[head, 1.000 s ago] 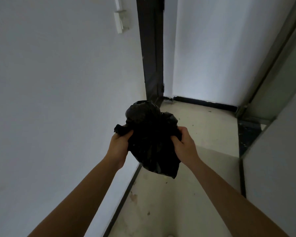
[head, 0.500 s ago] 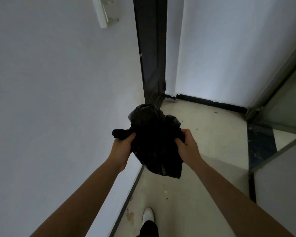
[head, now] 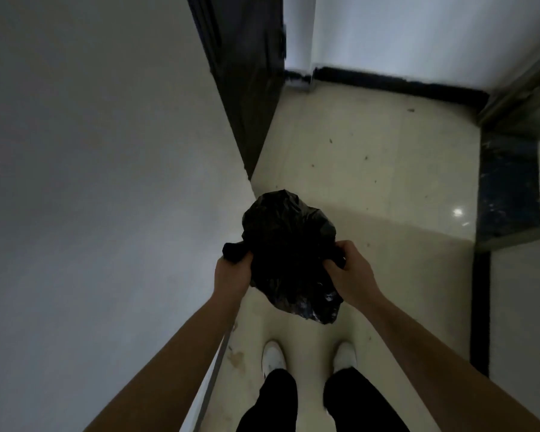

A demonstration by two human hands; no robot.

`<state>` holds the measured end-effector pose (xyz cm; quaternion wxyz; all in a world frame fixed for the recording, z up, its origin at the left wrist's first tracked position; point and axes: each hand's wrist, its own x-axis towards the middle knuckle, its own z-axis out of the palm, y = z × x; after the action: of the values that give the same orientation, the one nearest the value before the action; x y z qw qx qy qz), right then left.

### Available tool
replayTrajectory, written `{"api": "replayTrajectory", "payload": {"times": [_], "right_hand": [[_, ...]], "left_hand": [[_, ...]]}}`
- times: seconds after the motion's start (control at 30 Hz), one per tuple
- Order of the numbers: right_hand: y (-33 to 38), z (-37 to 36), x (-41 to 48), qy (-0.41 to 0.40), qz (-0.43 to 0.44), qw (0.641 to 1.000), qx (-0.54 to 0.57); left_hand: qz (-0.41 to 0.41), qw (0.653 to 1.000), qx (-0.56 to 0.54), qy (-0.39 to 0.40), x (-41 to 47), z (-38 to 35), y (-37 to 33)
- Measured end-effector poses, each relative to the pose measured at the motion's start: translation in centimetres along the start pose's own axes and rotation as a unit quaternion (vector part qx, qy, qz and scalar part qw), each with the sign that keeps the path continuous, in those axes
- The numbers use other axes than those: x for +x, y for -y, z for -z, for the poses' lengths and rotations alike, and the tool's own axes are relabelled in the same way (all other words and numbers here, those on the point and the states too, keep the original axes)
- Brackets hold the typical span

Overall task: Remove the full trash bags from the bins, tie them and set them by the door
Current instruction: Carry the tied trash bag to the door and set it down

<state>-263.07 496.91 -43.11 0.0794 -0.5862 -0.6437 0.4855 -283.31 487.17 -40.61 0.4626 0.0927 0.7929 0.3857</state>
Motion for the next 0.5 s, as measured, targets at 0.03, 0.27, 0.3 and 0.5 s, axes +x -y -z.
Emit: {"api": "replayTrajectory", "payload": {"times": [0.03, 0.27, 0.3, 0.5], "right_hand": [[-2.9, -2.0, 2.2, 0.006, -0.019, 1.0, -0.003], [-22.6, -16.9, 13.7, 0.073, -0.099, 0.99, -0.066], [-25.0, -18.8, 15.0, 0.081, -0.107, 0.989, -0.07], [-33.8, -26.8, 20.8, 0.132, -0.118, 0.981, -0.08]], "left_hand": [[0.022, 1.0, 0.001, -0.002, 2.9, -1.6, 2.5], [0.146, 0.987, -0.023, -0.058, 20.6, -10.0, 23.2], [0.165, 0.984, -0.029, -0.057, 22.5, -10.7, 25.9], [0.203, 0.975, -0.08, -0.05, 29.6, -13.1, 34.9]]}}
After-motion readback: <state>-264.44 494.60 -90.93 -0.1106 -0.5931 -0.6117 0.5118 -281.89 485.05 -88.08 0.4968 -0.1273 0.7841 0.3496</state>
